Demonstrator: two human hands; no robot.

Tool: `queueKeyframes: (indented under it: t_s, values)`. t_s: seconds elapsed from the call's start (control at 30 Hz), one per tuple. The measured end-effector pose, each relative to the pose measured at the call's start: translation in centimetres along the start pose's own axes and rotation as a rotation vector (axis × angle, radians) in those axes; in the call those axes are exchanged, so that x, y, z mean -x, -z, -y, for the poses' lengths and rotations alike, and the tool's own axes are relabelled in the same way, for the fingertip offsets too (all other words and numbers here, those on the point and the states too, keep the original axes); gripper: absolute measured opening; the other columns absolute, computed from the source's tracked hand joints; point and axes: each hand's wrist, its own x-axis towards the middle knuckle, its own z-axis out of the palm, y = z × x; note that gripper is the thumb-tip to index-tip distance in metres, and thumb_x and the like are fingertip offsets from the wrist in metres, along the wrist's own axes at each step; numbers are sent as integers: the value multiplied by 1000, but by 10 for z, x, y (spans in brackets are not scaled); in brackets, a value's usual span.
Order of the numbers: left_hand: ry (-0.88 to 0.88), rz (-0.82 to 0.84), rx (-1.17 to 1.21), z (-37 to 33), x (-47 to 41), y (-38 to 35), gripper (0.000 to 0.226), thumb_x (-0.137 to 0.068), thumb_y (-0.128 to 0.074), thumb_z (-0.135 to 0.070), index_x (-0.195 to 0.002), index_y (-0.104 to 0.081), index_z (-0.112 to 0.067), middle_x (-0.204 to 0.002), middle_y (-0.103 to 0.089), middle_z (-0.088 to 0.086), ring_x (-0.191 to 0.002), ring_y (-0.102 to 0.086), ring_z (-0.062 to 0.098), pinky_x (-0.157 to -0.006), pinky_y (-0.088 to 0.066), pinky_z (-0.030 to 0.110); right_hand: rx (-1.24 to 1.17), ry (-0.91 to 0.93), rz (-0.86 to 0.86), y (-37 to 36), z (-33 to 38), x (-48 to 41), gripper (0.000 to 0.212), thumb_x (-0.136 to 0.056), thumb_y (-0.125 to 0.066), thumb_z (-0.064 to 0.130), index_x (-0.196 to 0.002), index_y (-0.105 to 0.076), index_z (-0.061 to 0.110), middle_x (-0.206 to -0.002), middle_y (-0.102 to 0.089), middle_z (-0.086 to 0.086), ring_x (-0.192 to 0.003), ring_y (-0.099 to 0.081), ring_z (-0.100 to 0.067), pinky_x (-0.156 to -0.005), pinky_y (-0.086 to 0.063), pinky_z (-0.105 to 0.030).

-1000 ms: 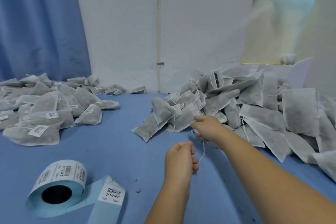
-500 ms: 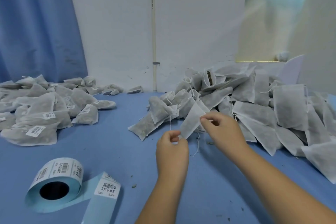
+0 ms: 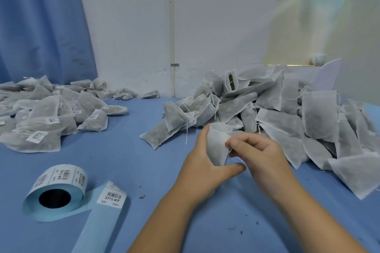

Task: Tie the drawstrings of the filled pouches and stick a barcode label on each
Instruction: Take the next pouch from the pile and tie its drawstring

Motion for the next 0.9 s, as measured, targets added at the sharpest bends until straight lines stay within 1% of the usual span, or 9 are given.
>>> queueKeyframes:
  t_s: [0.1,0.23,0.3,0.37,0.43,0.53,0.63,0.77,0.9]
  values:
    - [12,-96,28,3,-1,2,67,-63,-76,-42,-122,-46,-50,-112,-67,-20,-104,-63,0,-92,-53,33,89,63,43,1,3,0,17,-89,-67,7,-76,-74,15,-76,-71,-1,-71,-64,-10,-69,-51,-18]
    - [-7,-191,-48,5,-2,11,50,-75,-75,-28,-103,-46,-57,-96,-62,-33,-85,-60,-12,-64,-45,7,258,36,33,6,3,-1,16,-92,-60,5,-83,-68,15,-64,-62,4,-62,-58,-4,-65,-47,-17]
    - [-33,-211,-117,5,-2,15,49,-77,-72,-22,-100,-46,-58,-97,-60,-34,-88,-56,-16,-65,-43,6,359,-26,59,10,1,-3,16,-95,-57,8,-89,-65,21,-60,-55,7,-58,-53,-2,-65,-46,-22]
    - [-54,-203,-223,3,-1,18,51,-78,-69,-21,-108,-45,-55,-105,-60,-28,-96,-55,-10,-74,-45,11,504,-76,139,13,0,-3,19,-98,-52,14,-89,-63,27,-53,-49,15,-50,-44,1,-56,-39,-15]
    - [-71,-184,-324,5,-2,20,55,-78,-65,-18,-123,-46,-45,-113,-59,-20,-102,-56,1,-83,-47,24,664,-102,205,15,-2,-3,26,-100,-49,20,-80,-64,28,-48,-46,16,-43,-38,-1,-45,-31,-12]
    - [-86,-180,-416,9,-3,22,55,-79,-63,-15,-125,-47,-40,-116,-59,-17,-105,-55,6,-86,-48,32,687,-155,198,16,0,-2,37,-98,-51,32,-64,-61,24,-44,-35,12,-41,-30,-6,-41,-27,-15]
    - [-99,-146,-438,10,-2,21,47,-78,-62,-17,-118,-50,-40,-112,-59,-20,-103,-53,6,-84,-47,30,399,-215,167,17,5,-3,50,-92,-59,43,-50,-43,22,-47,-30,8,-47,-25,-14,-46,-27,-20]
    - [-113,10,-458,6,1,13,37,-73,-49,-26,-108,-53,-36,-94,-58,-15,-84,-50,6,-68,-40,23,-228,-168,108,16,14,-4,49,-85,-65,25,-48,-33,26,-46,-20,8,-42,-15,-10,-39,-21,-18]
    - [-136,92,-417,3,3,9,29,-69,-41,-24,-91,-57,-32,-82,-57,-14,-79,-50,5,-64,-39,23,-714,-236,-73,35,25,-12,47,-79,-63,27,-45,-30,23,-45,-12,9,-36,-15,-7,-32,-19,-17]
